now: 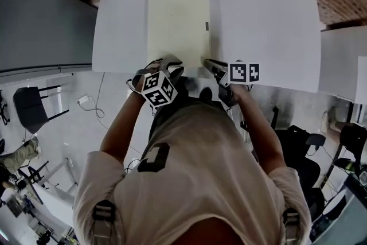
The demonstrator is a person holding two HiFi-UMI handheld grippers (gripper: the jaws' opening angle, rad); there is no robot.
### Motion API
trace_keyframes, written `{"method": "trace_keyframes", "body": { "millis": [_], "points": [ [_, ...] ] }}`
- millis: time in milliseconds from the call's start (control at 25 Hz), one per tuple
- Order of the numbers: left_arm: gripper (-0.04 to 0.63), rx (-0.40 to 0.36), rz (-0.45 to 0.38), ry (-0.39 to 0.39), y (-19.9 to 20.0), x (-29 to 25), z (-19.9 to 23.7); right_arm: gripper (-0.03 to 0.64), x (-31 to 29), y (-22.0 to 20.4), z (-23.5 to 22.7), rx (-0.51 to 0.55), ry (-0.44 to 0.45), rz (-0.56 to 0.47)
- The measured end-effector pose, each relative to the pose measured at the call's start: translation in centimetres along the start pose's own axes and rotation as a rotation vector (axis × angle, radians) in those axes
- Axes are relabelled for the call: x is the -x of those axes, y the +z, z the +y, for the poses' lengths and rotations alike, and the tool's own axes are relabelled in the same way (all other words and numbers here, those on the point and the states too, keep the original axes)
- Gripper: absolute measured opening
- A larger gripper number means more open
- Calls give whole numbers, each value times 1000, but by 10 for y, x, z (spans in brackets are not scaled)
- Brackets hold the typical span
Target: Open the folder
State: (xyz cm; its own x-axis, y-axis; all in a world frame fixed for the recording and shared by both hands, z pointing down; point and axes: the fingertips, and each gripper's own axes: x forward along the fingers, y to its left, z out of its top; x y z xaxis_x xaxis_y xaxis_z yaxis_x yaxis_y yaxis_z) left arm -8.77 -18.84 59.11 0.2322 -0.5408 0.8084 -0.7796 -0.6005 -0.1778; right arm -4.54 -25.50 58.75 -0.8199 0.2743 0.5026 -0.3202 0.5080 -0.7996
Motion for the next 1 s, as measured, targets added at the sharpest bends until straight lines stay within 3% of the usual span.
{"method": "trace_keyframes", "body": {
  "millis": [360, 800, 1000],
  "points": [
    [61, 26, -12, 30, -2, 1, -2, 23, -1, -5, -1, 10, -16, 2],
    [61, 167, -78, 82, 0, 12, 3, 21, 7, 1, 16, 118, -17, -38],
    [61, 206, -74, 130, -3, 22, 10, 21, 9, 1, 16, 102, -3, -30]
  ]
}}
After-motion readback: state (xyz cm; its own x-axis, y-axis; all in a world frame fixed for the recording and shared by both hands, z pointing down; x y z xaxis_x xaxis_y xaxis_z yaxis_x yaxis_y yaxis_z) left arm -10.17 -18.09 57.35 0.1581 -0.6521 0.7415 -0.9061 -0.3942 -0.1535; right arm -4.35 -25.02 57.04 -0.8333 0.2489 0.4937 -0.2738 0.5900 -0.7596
